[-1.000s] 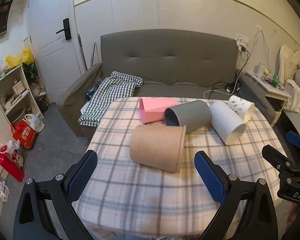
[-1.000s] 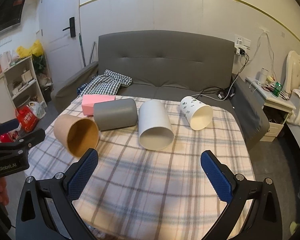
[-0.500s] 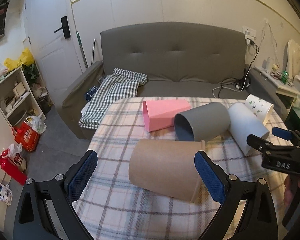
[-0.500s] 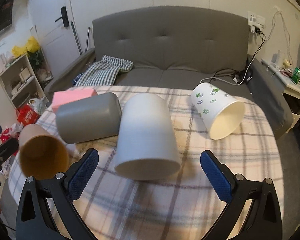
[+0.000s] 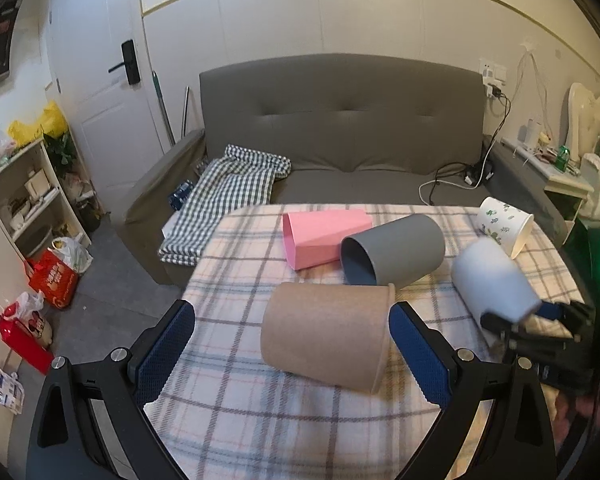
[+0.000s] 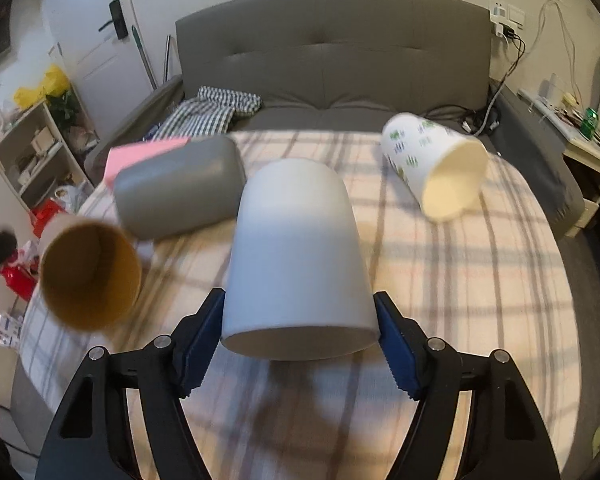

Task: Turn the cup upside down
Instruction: 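Grasp the large white cup lying on its side with the right gripper and lift, then carry the white cup toward the left gripper while the left gripper closes on it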

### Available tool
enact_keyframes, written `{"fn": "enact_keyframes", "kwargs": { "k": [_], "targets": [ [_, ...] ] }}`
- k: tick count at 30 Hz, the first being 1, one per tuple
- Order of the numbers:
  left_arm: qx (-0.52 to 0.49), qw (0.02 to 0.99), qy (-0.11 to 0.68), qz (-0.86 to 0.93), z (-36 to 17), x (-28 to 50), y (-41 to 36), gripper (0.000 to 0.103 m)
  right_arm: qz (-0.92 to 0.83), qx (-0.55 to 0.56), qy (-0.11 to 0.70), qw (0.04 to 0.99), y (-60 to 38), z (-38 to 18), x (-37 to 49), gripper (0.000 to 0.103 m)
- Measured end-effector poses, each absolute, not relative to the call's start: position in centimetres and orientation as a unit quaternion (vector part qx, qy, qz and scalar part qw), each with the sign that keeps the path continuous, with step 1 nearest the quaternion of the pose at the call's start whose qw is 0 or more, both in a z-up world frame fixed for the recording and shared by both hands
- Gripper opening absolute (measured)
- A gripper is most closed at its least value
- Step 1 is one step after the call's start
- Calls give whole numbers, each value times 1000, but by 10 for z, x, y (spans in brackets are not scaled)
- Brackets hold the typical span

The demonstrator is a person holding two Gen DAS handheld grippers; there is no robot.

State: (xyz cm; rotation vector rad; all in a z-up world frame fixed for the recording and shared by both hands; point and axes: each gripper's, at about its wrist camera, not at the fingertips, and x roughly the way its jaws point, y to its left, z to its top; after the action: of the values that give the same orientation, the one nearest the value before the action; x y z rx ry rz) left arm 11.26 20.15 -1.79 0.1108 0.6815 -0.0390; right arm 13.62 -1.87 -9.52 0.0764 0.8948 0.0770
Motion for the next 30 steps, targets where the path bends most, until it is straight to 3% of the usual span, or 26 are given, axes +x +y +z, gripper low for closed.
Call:
{"fn": "enact_keyframes", "kwargs": {
  "k": [13,30],
  "targets": [
    [56,933,354,-25,-20,66,191,101,16,71,455,887,-15,-93,38,73],
    [69,925,374,-28,-25,64,167,101,21,85,444,892,-17,-91,41,74]
  ]
}}
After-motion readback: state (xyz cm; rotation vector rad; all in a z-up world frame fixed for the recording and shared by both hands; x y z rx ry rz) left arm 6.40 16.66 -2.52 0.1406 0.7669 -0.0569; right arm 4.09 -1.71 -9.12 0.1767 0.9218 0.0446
